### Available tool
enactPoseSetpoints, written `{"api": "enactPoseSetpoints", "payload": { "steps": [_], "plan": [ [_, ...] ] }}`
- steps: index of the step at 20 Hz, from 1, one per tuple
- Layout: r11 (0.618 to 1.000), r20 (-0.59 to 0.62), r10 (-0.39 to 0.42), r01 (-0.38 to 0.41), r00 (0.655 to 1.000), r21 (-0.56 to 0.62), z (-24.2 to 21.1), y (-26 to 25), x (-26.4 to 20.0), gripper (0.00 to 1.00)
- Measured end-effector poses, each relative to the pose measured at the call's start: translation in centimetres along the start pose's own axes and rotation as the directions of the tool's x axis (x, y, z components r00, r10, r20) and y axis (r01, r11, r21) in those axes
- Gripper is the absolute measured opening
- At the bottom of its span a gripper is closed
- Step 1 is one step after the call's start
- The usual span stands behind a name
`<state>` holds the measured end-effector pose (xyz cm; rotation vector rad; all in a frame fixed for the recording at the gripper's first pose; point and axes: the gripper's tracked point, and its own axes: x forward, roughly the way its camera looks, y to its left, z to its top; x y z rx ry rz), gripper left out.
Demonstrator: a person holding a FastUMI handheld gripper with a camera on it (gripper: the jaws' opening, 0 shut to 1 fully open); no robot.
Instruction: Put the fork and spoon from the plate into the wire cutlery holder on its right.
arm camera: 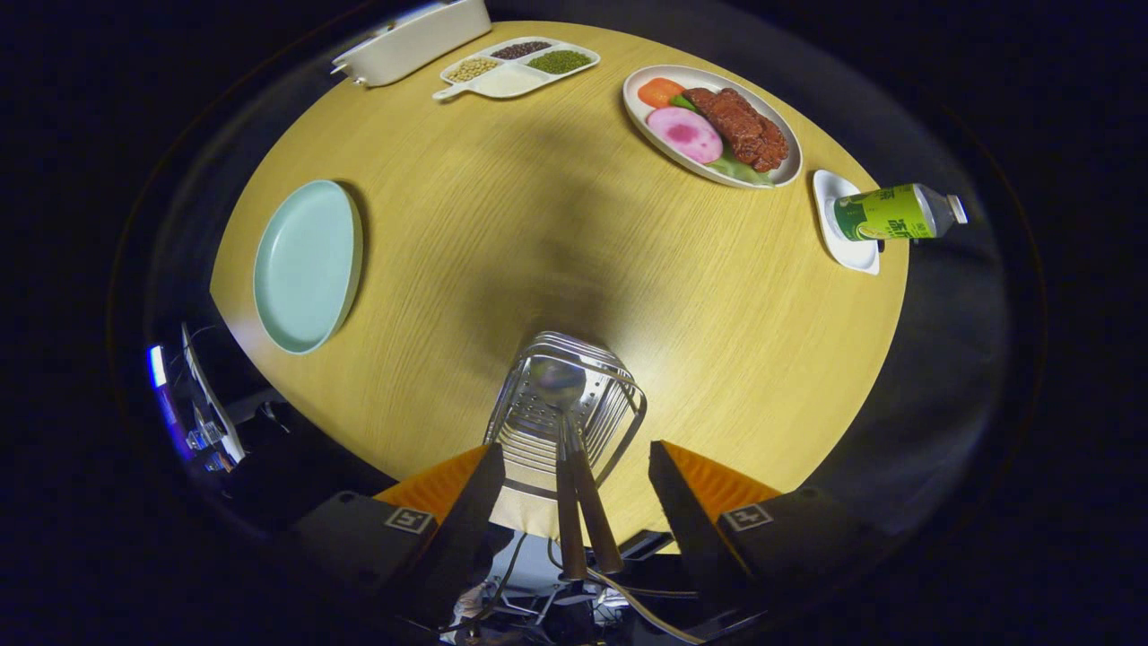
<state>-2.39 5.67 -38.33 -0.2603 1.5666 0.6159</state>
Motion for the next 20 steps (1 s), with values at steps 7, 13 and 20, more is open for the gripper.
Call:
{"api": "enactPoseSetpoints", "payload": {
  "steps": [7, 13, 20],
  "plan": [
    [0.997, 0.167, -0.036, 0.023, 0.985, 0.077, 1.1, -0.9, -2.3, 0.98],
    [0.987, 0.413, -0.134, 0.085, 0.901, 0.135, 2.4, 0.5, -5.9, 0.99],
    [0.982, 0.652, -0.178, 0.094, 0.737, 0.162, 3.8, 4.2, -12.8, 0.98]
  ]
}}
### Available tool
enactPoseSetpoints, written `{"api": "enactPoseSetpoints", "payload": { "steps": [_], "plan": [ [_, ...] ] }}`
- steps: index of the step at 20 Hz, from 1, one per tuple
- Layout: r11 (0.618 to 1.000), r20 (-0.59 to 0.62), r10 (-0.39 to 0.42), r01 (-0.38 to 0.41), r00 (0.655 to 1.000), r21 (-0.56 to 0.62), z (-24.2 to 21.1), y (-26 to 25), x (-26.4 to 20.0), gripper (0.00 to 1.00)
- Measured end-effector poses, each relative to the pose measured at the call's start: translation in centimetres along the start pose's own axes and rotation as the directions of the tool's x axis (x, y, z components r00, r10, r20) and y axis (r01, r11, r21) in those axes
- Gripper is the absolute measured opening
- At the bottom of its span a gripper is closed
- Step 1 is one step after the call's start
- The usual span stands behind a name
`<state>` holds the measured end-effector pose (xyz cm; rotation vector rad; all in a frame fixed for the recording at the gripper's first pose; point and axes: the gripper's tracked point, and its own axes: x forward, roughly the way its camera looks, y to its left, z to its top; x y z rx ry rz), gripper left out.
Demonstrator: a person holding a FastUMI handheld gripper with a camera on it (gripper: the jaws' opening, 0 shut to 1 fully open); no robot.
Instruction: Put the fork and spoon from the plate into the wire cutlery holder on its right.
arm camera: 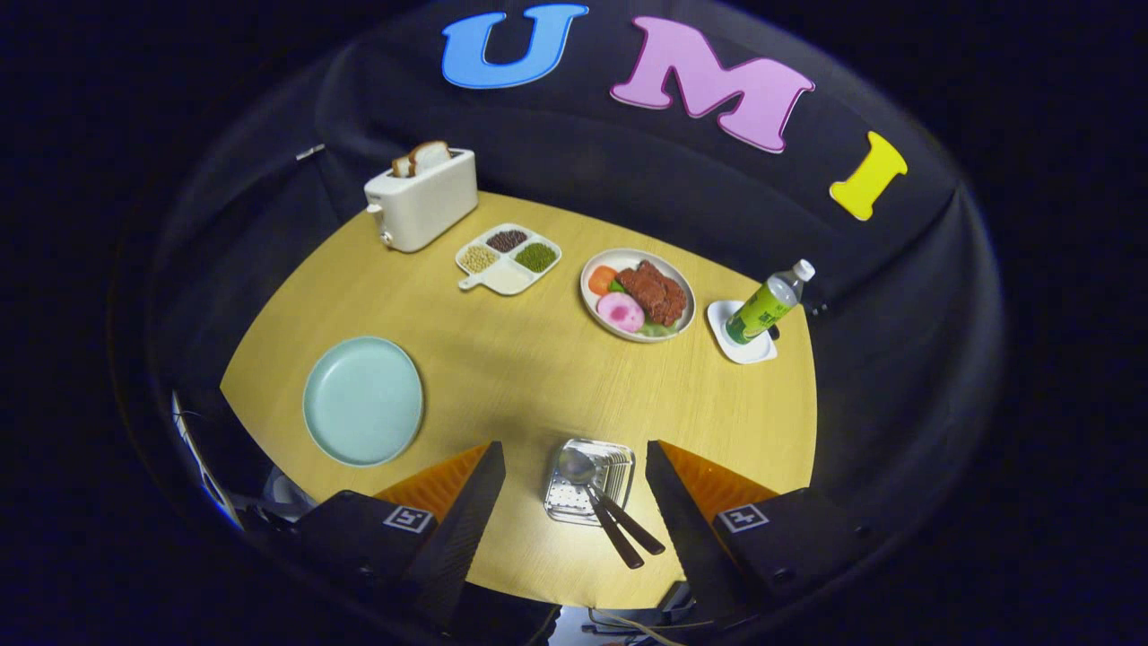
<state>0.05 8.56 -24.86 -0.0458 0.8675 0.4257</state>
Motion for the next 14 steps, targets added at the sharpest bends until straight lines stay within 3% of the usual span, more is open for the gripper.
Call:
{"api": "enactPoseSetpoints", "payload": {
  "steps": [5, 10, 14],
  "plan": [
    [0.999, 0.273, -0.03, 0.035, 0.962, -0.013, 6.3, -1.5, -5.2, 0.98],
    [0.988, 0.494, -0.14, 0.157, 0.858, 0.006, 8.7, -4.9, -10.0, 0.98],
    [0.993, 0.596, -0.113, 0.102, 0.795, 0.052, 8.2, -5.4, -12.6, 0.98]
  ]
}}
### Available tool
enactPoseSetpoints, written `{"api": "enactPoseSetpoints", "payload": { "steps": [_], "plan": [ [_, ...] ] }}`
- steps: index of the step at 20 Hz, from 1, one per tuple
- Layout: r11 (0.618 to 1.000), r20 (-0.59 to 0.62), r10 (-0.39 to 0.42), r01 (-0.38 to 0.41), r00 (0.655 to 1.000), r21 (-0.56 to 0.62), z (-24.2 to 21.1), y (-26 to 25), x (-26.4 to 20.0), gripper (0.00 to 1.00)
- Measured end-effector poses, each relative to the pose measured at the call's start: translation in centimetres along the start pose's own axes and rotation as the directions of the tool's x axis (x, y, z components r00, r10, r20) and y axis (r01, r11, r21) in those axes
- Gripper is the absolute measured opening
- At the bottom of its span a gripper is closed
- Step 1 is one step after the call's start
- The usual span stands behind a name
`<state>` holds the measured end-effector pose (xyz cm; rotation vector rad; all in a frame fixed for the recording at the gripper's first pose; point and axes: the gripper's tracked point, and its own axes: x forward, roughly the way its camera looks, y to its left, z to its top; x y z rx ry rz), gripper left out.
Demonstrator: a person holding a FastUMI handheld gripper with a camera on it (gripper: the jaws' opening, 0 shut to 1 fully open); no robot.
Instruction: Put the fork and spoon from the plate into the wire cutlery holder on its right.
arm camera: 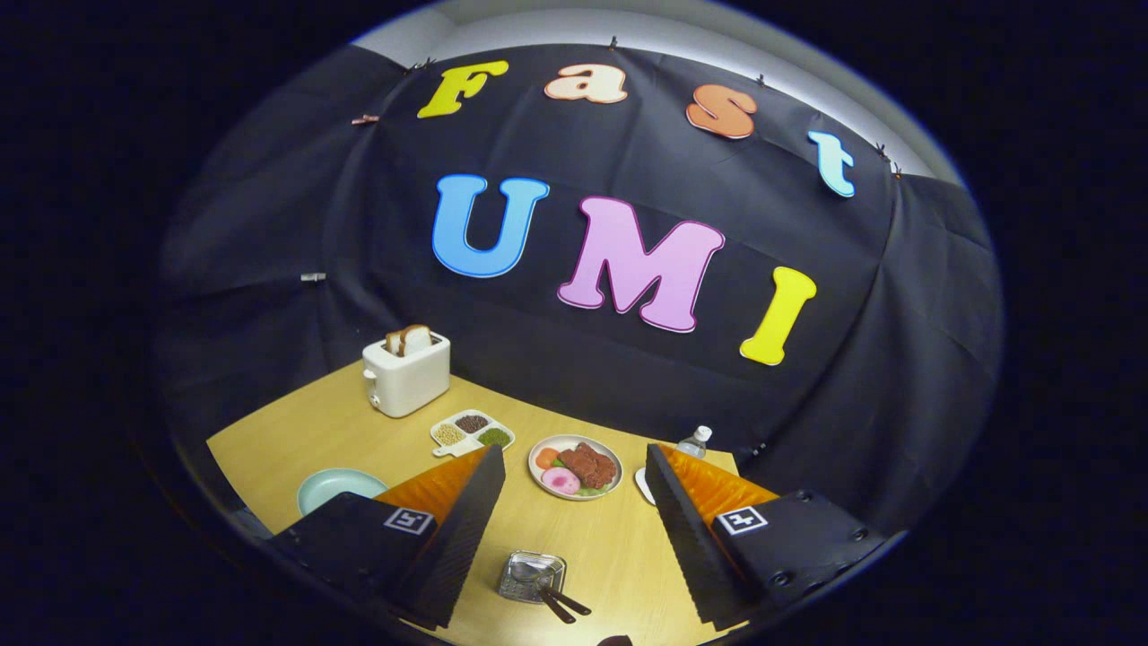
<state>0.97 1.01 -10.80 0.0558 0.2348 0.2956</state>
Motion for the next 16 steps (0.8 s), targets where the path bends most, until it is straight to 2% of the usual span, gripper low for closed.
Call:
{"api": "enactPoseSetpoints", "payload": {
  "steps": [5, 12, 16],
  "plan": [
    [0.998, 0.05, 0.035, -0.037, 0.998, 0.049, -0.7, -2.0, -1.7, 0.98],
    [0.993, 0.067, 0.01, -0.017, 0.998, 0.115, -1.5, -4.3, -2.3, 0.98],
    [0.994, 0.07, 0.006, -0.013, 0.998, 0.108, -1.8, -4.6, -3.0, 0.98]
  ]
}}
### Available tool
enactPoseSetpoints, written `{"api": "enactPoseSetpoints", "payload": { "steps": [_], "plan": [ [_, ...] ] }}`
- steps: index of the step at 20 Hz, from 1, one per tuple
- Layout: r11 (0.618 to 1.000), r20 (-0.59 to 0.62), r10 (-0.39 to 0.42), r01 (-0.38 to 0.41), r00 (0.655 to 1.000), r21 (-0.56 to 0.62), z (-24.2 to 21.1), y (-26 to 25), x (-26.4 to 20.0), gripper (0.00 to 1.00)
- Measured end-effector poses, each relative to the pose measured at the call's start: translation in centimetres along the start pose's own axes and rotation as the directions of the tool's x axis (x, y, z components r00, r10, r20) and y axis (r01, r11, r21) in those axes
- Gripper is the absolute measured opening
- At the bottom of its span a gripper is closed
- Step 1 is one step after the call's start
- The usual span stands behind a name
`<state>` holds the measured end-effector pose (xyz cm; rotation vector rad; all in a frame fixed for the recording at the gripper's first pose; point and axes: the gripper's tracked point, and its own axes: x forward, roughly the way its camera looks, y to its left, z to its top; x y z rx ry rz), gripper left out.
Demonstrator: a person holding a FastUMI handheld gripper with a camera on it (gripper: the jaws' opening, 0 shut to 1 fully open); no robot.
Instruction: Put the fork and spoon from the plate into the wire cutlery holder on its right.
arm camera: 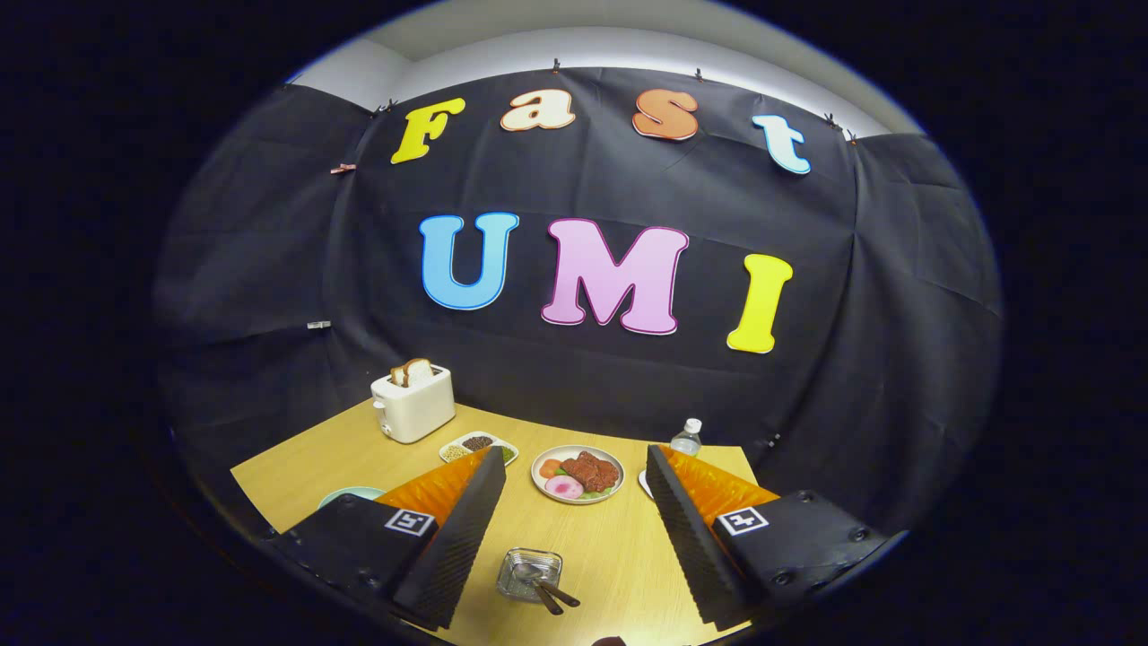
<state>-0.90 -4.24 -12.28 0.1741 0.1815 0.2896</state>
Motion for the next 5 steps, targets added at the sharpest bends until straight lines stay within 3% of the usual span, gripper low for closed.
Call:
{"api": "enactPoseSetpoints", "payload": {
  "steps": [5],
  "plan": [
    [1.0, -0.004, 0.013, -0.012, 1.0, 0.019, -0.57, 0.07, -0.29, 0.98]
  ]
}}
